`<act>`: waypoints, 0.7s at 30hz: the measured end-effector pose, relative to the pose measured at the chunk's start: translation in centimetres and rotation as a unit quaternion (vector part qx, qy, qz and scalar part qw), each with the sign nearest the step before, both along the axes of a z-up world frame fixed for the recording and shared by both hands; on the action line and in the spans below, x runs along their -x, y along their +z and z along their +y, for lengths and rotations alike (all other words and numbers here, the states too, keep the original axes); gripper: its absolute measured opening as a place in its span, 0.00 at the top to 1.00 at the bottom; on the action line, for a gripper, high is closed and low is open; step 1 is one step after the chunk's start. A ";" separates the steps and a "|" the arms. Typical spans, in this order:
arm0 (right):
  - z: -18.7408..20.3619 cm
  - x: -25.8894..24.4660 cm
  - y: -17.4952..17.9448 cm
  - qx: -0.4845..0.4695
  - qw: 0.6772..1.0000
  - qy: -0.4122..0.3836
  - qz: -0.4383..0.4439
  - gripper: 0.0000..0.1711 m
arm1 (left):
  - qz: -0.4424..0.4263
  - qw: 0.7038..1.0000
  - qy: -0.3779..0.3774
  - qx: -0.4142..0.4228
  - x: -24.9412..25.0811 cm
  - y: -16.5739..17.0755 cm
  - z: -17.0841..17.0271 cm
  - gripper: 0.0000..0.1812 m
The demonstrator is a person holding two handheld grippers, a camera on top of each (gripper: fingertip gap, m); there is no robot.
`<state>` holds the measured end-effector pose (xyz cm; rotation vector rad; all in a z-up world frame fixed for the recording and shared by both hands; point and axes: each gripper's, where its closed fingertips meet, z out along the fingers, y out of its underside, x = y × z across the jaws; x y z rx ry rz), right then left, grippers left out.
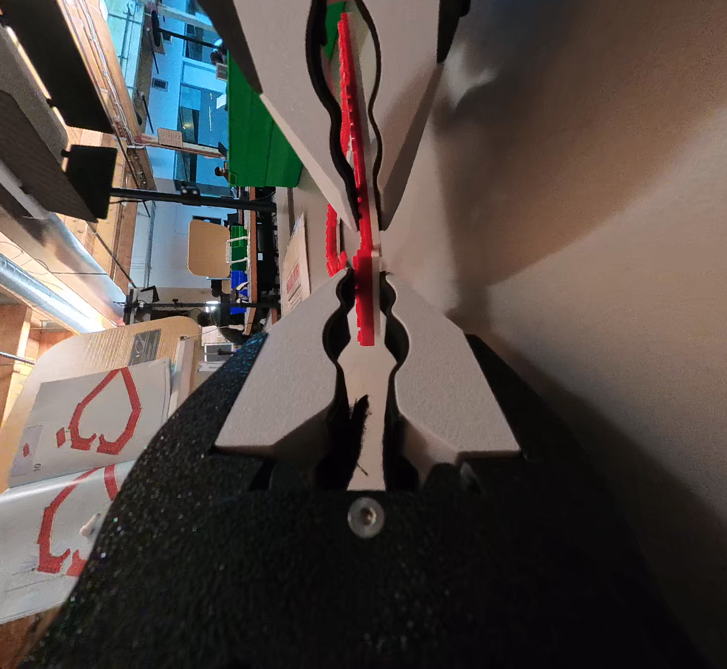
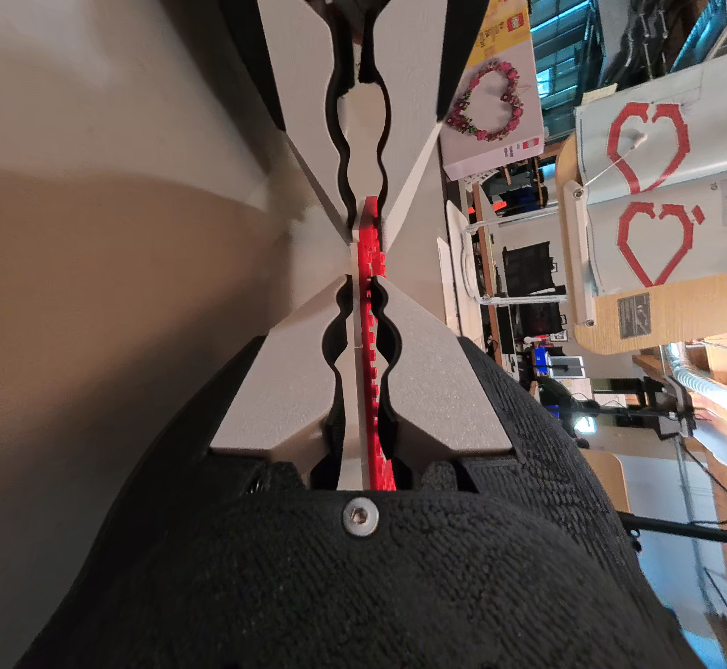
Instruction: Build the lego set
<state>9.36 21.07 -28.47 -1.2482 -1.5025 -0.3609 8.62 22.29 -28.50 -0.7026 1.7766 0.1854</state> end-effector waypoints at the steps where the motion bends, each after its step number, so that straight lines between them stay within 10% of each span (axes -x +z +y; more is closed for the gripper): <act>1: 0.0 0.0 0.0 -0.001 1.000 -0.003 0.000 0.96 | -0.001 1.000 0.002 0.004 0.0 0.0 0.1 0.95; 21: 0.8 0.7 -1.1 -0.023 0.999 -0.021 -0.029 0.96 | 0.022 0.999 0.019 -0.014 0.4 -1.1 0.6 0.95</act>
